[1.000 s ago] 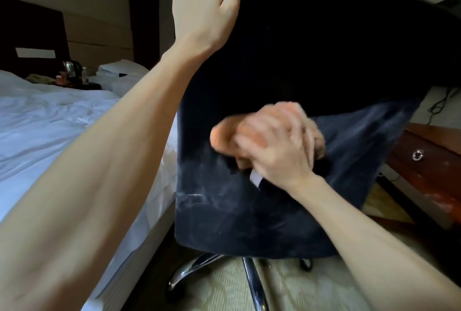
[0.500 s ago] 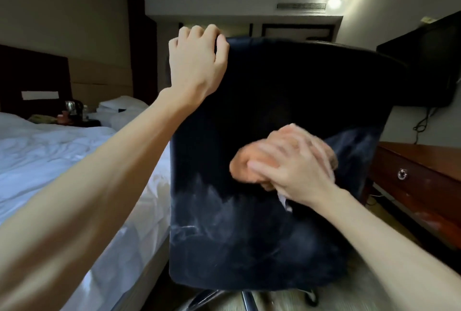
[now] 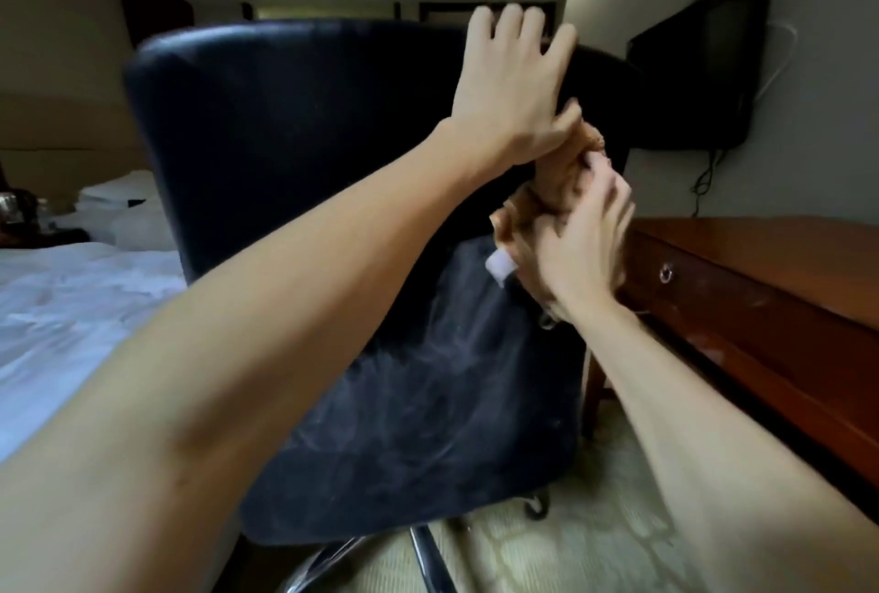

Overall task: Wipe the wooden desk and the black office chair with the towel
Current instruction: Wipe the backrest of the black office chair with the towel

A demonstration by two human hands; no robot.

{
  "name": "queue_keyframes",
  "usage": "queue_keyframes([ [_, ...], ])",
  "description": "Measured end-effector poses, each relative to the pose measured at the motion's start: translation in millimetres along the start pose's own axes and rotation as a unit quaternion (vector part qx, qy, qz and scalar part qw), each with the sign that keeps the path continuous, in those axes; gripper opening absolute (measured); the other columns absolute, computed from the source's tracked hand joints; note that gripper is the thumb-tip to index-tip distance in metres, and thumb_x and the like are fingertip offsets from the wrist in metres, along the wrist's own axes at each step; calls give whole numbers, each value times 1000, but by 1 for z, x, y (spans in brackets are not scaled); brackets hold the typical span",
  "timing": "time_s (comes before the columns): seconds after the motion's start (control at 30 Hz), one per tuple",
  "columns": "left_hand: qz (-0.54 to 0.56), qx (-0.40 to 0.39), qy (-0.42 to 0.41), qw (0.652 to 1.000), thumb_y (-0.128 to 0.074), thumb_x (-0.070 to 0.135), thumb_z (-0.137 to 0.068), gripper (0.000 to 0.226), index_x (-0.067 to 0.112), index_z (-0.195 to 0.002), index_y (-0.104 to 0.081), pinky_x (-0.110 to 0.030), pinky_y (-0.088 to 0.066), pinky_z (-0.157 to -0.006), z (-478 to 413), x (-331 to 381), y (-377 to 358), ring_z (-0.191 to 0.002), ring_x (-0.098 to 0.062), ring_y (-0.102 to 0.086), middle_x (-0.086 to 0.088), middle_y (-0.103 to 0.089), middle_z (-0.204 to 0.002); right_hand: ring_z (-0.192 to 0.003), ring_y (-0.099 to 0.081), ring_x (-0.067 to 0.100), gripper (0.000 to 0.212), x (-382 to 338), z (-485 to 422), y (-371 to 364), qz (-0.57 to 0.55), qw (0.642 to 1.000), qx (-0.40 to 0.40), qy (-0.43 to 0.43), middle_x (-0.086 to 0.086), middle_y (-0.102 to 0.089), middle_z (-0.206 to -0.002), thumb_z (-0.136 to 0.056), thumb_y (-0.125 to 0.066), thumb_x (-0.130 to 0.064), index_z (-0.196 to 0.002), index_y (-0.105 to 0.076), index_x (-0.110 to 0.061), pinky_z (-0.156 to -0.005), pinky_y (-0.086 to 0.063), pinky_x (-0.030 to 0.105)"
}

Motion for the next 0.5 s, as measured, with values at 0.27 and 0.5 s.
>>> queue_keyframes([
  [0.27,34,38,17,999,-26,57,-96,62,21,-141,-50,-45,-27,-108,2,-5,4,-131,-30,-47,-10,-56,-138,-127,-45,41,63,-70,94,-53,30,998,2,58,18,-49,-144,-75,-58,-23,-135,-39,-27,-104,-40,59],
  [0.5,24,80,61,995,-27,48,-94,58,25,-141,-51,-42,-24,-113,13,-15,8,-138,-30,-44,-6,-54,-146,-118,-48,35,68,-5,56,5,-156,973,142,-88,10,-51,-135,-67,-56,-10,-134,-57,-18,-96,-44,47],
])
Point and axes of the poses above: each hand's wrist, its own z-axis away from the middle knuckle, its own y-axis out of the back of the hand, x = y × z, the point moved 10 cm from there along -z, towards the middle knuckle
